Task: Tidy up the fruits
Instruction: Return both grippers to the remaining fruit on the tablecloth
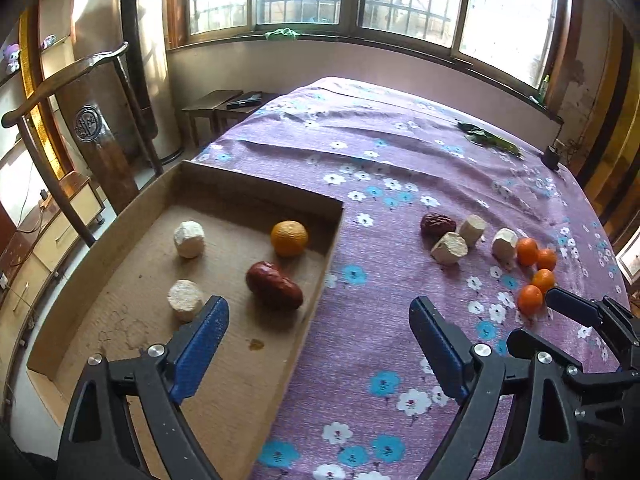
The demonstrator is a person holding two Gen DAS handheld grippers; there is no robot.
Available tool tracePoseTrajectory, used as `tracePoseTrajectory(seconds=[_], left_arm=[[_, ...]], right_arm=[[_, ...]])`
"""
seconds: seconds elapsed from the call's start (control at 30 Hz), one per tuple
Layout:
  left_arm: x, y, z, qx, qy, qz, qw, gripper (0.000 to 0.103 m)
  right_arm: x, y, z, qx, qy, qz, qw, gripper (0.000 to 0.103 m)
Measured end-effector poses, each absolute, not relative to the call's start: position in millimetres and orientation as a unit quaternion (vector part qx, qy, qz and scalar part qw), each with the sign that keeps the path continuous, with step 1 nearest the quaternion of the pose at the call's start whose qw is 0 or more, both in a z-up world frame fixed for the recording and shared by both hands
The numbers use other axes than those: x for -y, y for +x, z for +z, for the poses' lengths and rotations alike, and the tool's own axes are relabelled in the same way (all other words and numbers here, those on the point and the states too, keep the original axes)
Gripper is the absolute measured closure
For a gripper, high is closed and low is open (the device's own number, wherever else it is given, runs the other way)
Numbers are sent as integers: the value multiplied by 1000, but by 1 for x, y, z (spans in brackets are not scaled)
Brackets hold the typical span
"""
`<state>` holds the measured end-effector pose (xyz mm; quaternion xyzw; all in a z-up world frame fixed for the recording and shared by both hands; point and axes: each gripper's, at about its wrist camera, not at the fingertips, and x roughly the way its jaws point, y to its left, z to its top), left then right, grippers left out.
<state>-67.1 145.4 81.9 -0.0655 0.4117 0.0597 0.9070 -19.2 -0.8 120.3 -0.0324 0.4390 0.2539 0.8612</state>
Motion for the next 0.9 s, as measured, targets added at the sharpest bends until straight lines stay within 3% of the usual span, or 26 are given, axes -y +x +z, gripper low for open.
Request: tracePoseTrajectory(seconds=[0.57,0.67,0.83,0.9], left_arm=[[-69,-25,60,-447,-33,-2,894,12],[-67,-17,57,-448,-30,1,894,12],[-62,-2,51,-454,-29,3,890,12],[-60,3,48,-458,-26,4,889,12]], right_arm=[[99,-4,87,-463,3,192,865,22],[94,3,77,-477,-5,196,857,30],[89,19,69,-477,5,203,855,35],[85,23,69,-477,-3,205,854,49]])
